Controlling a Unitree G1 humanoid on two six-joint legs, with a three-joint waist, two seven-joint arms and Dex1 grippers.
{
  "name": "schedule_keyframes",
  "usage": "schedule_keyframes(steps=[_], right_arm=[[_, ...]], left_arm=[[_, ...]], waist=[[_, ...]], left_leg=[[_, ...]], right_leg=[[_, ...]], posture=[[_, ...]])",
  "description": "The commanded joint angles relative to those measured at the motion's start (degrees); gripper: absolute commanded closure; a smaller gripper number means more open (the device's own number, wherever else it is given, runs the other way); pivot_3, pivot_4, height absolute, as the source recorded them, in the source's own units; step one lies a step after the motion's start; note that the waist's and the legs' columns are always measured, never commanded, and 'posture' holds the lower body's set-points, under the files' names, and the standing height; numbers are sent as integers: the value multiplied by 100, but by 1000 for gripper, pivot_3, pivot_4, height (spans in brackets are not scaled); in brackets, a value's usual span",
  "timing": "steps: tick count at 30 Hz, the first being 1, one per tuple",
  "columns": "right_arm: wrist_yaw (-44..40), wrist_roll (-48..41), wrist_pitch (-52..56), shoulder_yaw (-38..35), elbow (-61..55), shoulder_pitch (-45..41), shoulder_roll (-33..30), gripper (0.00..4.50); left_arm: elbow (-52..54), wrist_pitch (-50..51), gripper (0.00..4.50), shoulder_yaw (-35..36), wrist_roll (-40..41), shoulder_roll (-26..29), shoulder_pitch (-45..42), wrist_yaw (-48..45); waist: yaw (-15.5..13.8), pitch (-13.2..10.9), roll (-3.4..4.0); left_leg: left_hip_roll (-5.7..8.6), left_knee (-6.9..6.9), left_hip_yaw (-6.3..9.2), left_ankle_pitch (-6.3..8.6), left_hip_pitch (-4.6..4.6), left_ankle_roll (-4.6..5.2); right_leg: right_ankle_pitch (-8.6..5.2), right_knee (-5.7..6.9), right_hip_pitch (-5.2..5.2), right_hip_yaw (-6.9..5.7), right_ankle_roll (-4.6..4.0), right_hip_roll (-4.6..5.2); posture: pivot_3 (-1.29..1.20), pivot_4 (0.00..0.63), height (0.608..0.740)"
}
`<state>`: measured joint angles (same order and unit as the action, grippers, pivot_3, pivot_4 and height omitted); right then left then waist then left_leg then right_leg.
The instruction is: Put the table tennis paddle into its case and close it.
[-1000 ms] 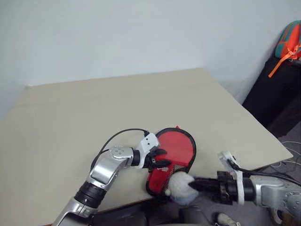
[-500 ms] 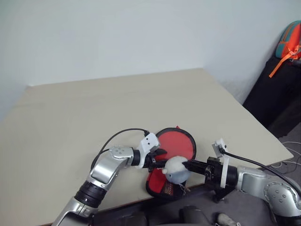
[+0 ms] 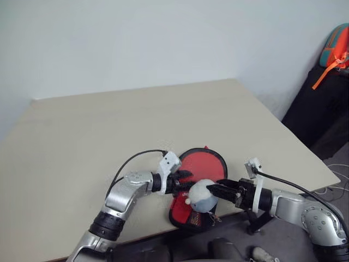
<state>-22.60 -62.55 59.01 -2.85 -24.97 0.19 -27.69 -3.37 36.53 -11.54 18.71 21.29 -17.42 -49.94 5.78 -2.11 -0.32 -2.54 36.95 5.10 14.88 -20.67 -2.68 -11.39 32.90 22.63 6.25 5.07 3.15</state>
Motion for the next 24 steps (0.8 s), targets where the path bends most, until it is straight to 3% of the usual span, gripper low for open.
schedule_keyframes(steps=[1, 7, 11, 17, 24], right_arm=[[35, -225, -350, -429, -12, -172, 236, 460], [508, -896, -549, -1293, 661, -669, 592, 460], [-130, -445, -778, -1498, 1077, -837, 99, 460], [-1474, 819, -1702, -1143, 2025, -909, -423, 460], [-1918, 1430, -2182, -1021, 2588, -1232, -278, 460]], left_arm=[[-633, 94, 1937, 298, -61, 60, -192, 221], [-823, 25, 1937, 518, 61, 344, -390, -68], [-546, -130, 1937, 710, 222, 1014, -226, -608], [-78, -386, 1937, 1046, 370, 2112, 245, -1376], [166, -410, 1937, 1639, 385, 2435, 1049, -1171]], waist=[[1, -2, 4], [4, -13, 9], [12, -36, -18], [-4, -61, -11], [-3, -83, -15]], left_leg=[[0, 0, 1, 0, 0, 0], [0, 0, -5, -2, -6, 2], [9, 0, -32, -16, -4, 26], [10, -51, -38, -10, -15, 36], [18, -41, -50, 2, -40, 47]], right_leg=[[0, 0, 6, -2, 0, 0], [2, 10, 33, -1, 0, -3], [4, 88, 82, 45, -2, -12], [15, 100, 124, 73, -22, -32], [16, 96, 141, 87, -20, -28]], posture=[[0, 0, 740], [0, 0, 740], [0, 0, 740], [0, 0, 740], [0, 0, 740]])
